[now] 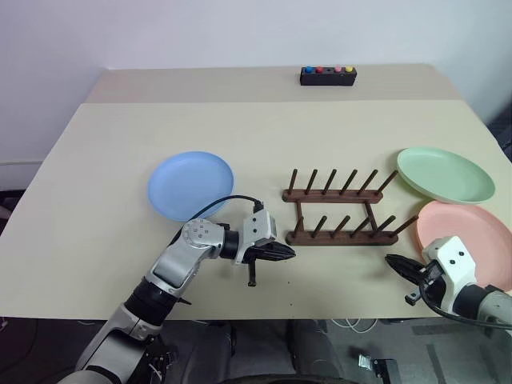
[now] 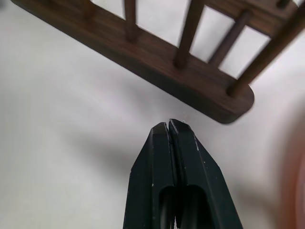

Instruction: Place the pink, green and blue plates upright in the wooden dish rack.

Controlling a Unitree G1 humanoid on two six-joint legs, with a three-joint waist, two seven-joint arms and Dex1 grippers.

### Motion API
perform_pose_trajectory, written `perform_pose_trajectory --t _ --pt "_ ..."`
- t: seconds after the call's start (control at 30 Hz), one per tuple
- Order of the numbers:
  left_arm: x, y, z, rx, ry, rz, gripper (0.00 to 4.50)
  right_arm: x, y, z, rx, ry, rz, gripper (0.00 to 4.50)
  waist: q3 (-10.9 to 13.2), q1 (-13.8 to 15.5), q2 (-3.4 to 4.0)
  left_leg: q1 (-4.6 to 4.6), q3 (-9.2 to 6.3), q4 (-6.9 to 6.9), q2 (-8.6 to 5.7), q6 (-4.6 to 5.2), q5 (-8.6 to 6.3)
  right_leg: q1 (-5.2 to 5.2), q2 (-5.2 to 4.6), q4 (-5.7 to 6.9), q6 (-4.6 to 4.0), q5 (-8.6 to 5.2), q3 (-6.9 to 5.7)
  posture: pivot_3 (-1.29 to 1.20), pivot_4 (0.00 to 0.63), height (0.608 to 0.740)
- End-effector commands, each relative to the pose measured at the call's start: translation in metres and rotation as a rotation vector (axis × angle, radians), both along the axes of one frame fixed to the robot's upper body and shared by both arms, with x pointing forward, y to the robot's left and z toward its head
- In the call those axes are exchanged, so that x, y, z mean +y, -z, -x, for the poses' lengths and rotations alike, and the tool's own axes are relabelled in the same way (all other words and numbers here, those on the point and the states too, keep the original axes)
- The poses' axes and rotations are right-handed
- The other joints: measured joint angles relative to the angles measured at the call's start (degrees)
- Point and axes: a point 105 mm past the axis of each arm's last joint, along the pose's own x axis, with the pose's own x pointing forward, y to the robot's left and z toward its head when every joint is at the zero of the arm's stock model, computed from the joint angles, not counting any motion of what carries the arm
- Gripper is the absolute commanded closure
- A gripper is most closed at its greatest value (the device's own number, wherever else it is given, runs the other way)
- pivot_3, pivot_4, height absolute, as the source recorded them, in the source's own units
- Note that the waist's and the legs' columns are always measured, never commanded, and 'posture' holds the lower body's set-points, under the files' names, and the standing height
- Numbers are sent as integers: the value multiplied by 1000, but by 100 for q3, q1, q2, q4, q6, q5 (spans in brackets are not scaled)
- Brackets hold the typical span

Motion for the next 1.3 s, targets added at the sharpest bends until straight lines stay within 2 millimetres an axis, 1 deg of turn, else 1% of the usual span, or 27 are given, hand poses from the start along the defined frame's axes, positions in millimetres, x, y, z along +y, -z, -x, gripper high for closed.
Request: perform_pose_trajectory --t 0.03,0.17,0.37,0.63,0.8,0.97,1.17,1.3 --pt "-9 -4 -6 -30 -13 10 4463 -4 -1 -8 -33 1 30 4500 0 4 0 0 0 2 0 0 0 1 0 0 0 0 0 0 150 740" --pt "-15 -1 -11 -32 -37 15 4463 -11 3 -20 -50 29 60 4500 0 2 0 0 0 3 -1 0 0 2 0 -1 0 0 0 0 150 740" --pt "-19 1 -19 -57 -71 11 4463 -11 4 -33 -74 17 77 4500 0 0 0 2 0 2 -1 0 0 2 0 1 4 3 0 0 150 740" --pt "-18 3 -33 -104 -130 10 4463 -11 1 -51 -119 -4 96 4500 -1 -8 1 10 0 3 -1 0 0 10 0 1 4 3 0 0 150 740" --pt "-16 2 -49 -133 -183 11 4463 -11 -3 -71 -162 -15 109 4500 -1 -13 1 17 2 4 -1 0 1 15 0 4 3 4 0 0 150 740" --pt "-15 1 -61 -159 -216 13 4463 -13 -5 -88 -186 -26 121 4500 -1 -12 1 24 2 2 -2 0 1 20 0 4 5 5 1 0 150 740" --pt "-13 0 -71 -176 -249 20 4463 -13 -5 -98 -209 -42 131 4500 -1 -28 1 26 2 1 -2 0 1 20 0 5 5 5 1 0 150 740" --pt "-12 -2 -75 -178 -267 31 4463 -11 -6 -101 -221 -58 123 4500 -1 -26 1 27 2 0 -2 0 1 20 0 6 5 5 1 0 150 740"
